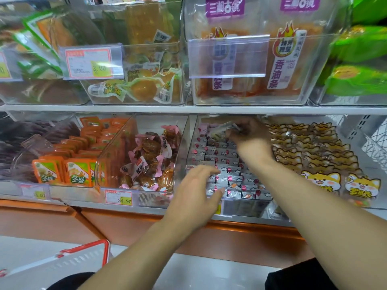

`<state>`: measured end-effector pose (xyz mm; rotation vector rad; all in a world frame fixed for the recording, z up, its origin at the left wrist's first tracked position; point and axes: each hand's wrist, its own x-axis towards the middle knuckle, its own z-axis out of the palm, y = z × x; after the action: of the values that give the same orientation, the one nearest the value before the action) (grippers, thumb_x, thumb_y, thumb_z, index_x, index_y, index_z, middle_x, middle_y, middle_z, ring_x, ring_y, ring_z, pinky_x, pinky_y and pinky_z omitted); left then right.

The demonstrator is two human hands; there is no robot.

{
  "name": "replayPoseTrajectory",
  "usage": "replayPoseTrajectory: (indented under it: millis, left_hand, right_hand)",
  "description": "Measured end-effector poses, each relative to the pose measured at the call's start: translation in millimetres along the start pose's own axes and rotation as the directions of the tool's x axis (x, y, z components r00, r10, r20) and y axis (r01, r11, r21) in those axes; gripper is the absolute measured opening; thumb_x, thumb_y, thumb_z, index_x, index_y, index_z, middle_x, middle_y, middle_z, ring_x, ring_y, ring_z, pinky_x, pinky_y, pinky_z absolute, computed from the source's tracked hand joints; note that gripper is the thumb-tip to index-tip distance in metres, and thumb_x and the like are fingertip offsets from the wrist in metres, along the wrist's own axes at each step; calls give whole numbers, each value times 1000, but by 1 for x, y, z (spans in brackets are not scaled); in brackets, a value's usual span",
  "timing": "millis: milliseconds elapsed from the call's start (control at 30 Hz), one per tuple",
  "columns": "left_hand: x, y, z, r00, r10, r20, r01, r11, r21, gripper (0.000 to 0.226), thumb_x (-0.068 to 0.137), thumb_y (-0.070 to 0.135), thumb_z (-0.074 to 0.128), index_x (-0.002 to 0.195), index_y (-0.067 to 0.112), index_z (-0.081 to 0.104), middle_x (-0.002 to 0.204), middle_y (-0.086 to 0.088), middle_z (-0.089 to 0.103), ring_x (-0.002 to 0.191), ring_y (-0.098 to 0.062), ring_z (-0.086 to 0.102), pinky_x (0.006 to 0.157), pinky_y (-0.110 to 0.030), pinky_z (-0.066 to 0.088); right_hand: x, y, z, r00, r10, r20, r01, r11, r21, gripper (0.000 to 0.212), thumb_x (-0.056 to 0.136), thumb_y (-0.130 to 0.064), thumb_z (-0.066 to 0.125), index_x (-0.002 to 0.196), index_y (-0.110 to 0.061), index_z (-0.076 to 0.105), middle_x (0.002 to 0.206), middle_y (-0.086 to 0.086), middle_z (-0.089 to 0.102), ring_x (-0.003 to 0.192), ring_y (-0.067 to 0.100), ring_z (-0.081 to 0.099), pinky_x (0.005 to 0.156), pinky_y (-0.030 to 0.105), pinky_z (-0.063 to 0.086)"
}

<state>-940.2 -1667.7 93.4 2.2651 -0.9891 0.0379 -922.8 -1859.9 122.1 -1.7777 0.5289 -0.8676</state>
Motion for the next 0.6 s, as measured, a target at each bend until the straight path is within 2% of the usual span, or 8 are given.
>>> replayPoseTrajectory:
  millis: [67, 167, 233, 300, 367, 433, 500, 600]
  left_hand:
    - [1, 1, 3, 999, 38, 26, -39, 998, 48, 47, 92, 40, 68, 136, 30, 52, 140, 15, 50, 129, 0, 40, 109, -14, 27]
    - [2, 0, 4, 999, 36, 35, -38, 997, 66, 51, 93, 43, 67, 139, 31, 49, 143, 16, 45, 132, 0, 36, 104, -11, 19]
    - [2, 0, 3, 999, 36, 41, -38, 998, 45, 50, 93, 42, 67, 139, 30, 50, 142, 15, 45, 132, 0, 35, 102, -6, 14]
    - [3, -1, 2, 998, 44, 36, -45, 999, 25, 49, 92, 40, 68, 137, 28, 52, 140, 14, 47, 131, 0, 36, 98, 0, 11]
    - [4, -1, 1, 998, 49, 32, -50, 999, 19, 49, 91, 39, 69, 136, 26, 53, 140, 12, 48, 131, -1, 35, 101, -3, 12]
    - [5, -1, 1, 998, 47, 31, -47, 999, 14, 49, 91, 39, 70, 136, 25, 53, 141, 11, 48, 133, -2, 34, 102, -5, 14]
    - [4, -2, 1, 999, 39, 36, -39, 999, 9, 50, 91, 39, 70, 137, 26, 53, 143, 12, 47, 135, -2, 34, 101, -5, 12]
    - [3, -3, 1, 999, 33, 42, -33, 999, 2, 51, 91, 38, 70, 137, 27, 53, 144, 13, 46, 134, 0, 34, 99, -3, 12]
  right_hand:
    - [5, 4, 10, 994, -85, 63, 95, 977, -191, 21, 87, -8, 75, 96, -23, 65, 98, -5, 72, 89, 11, 67, 77, 17, 54]
    - [9, 8, 19, 984, -52, 169, 109, 930, -350, 17, 91, -16, 73, 103, -27, 67, 105, -11, 71, 93, 9, 67, 83, 22, 56]
    - [11, 9, 22, 973, -55, 226, 142, 911, -388, 19, 92, -20, 72, 109, -27, 69, 114, -10, 71, 96, 7, 66, 87, 23, 54]
    - [11, 8, 25, 956, -79, 284, 201, 880, -430, 19, 94, -22, 71, 112, -28, 68, 121, -9, 69, 98, 5, 61, 86, 18, 44]
    - [12, 8, 28, 933, -76, 351, 252, 836, -488, 21, 97, -20, 66, 118, -26, 68, 128, -8, 67, 103, 7, 60, 86, 18, 39]
    - [12, 10, 34, 897, -18, 441, 278, 799, -533, 25, 101, -15, 59, 122, -23, 68, 130, -5, 67, 101, 7, 60, 88, 20, 40]
    - [10, 12, 40, 857, 73, 510, 296, 741, -602, 28, 104, -11, 53, 126, -21, 67, 133, 1, 67, 106, 12, 64, 95, 27, 49]
    - [11, 12, 47, 858, 91, 505, 326, 663, -674, 27, 104, -14, 53, 124, -19, 70, 133, 7, 67, 114, 24, 66, 105, 39, 50]
